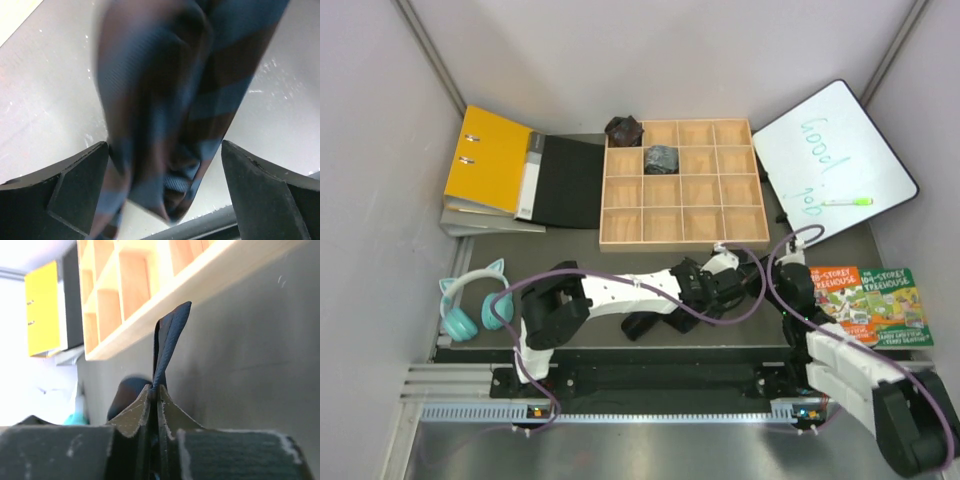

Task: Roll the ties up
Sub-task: Flatten out the tie at the center of the board.

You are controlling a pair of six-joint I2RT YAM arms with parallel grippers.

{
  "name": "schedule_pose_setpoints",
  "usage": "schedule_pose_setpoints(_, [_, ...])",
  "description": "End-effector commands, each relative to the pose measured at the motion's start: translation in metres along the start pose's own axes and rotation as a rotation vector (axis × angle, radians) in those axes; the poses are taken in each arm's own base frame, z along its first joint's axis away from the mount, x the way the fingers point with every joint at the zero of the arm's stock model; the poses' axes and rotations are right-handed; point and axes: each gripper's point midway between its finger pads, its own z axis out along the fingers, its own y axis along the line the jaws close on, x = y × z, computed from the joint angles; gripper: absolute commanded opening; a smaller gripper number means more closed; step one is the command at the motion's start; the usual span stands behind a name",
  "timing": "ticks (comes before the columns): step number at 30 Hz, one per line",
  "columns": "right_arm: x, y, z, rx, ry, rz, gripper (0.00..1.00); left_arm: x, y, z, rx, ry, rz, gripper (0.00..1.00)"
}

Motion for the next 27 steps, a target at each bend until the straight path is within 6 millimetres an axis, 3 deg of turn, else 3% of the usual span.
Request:
schedule_pose_setpoints(1, [-0.017,-0.02,-0.016,0.121,-0.089,-0.09,0.1,-0.021,0.001,-0.033,0.01,-0.066,-0.094,0.99])
schedule_pose_setpoints(3, [-0.021,-0.025,-0.021,0.126,-0.127,-0.093,0.21,-0.031,0.007,-0.052,0.021,-0.101,-0.149,0.99])
schedule_pose_setpoints(4, [-0.021,-0.029,-0.023,0.137,-0.133,-0.092,0.37,-0.028,0.014,-0.057,0.002,-0.098,-0.181,0.99])
schedule_pose_setpoints(6, [-0.018,-0.038,-0.026,0.17,-0.129,-0.089,0.55,-0.032,0.029,-0.076,-0.017,-0.129,-0.232,0.99])
schedule_pose_setpoints(7, [-0.019,-0.041,-0.027,0.184,-0.135,-0.091,0.79,-0.023,0.037,-0.078,-0.04,-0.115,-0.256,0.99])
schedule_pose_setpoints(8, [-0.019,-0.044,-0.029,0.195,-0.137,-0.09,0.92,-0.025,0.046,-0.09,-0.036,-0.137,-0.287,0.99])
schedule_pose_setpoints(9, [-0.019,-0.044,-0.029,0.192,-0.143,-0.096,0.99,-0.013,0.052,-0.09,-0.048,-0.123,-0.29,0.99])
schedule_pose_setpoints(10, [-0.021,-0.043,-0.03,0.191,-0.153,-0.083,0.99,-0.012,0.061,-0.104,-0.031,-0.143,-0.336,0.99])
schedule_pose_setpoints(12, [-0.023,-0.05,-0.033,0.218,-0.187,-0.007,0.99,0.009,0.076,-0.105,-0.059,-0.131,-0.379,0.99])
schedule_pose_setpoints(13, [-0.024,-0.048,-0.033,0.203,-0.196,0.003,0.99,0.01,0.085,-0.116,-0.048,-0.156,-0.417,0.99])
schedule_pose_setpoints(15, [-0.024,-0.034,-0.032,0.116,-0.203,-0.001,0.99,0.037,0.104,-0.114,-0.105,-0.129,-0.438,0.99])
schedule_pose_setpoints(17, [-0.026,-0.03,-0.033,0.11,-0.204,0.005,0.99,0.051,0.117,-0.121,-0.115,-0.13,-0.519,0.99])
schedule_pose_setpoints(18, [-0.023,-0.044,-0.036,0.184,-0.192,0.012,0.99,0.067,0.121,-0.116,-0.131,-0.109,-0.552,0.99])
schedule_pose_setpoints(22, [-0.026,-0.051,-0.045,0.297,-0.169,-0.015,0.99,0.095,0.125,-0.115,-0.097,-0.068,-0.651,0.96])
schedule_pose_setpoints(27, [-0.027,-0.036,-0.047,0.289,-0.131,-0.034,0.99,0.119,0.118,-0.102,-0.05,-0.028,-0.667,0.83])
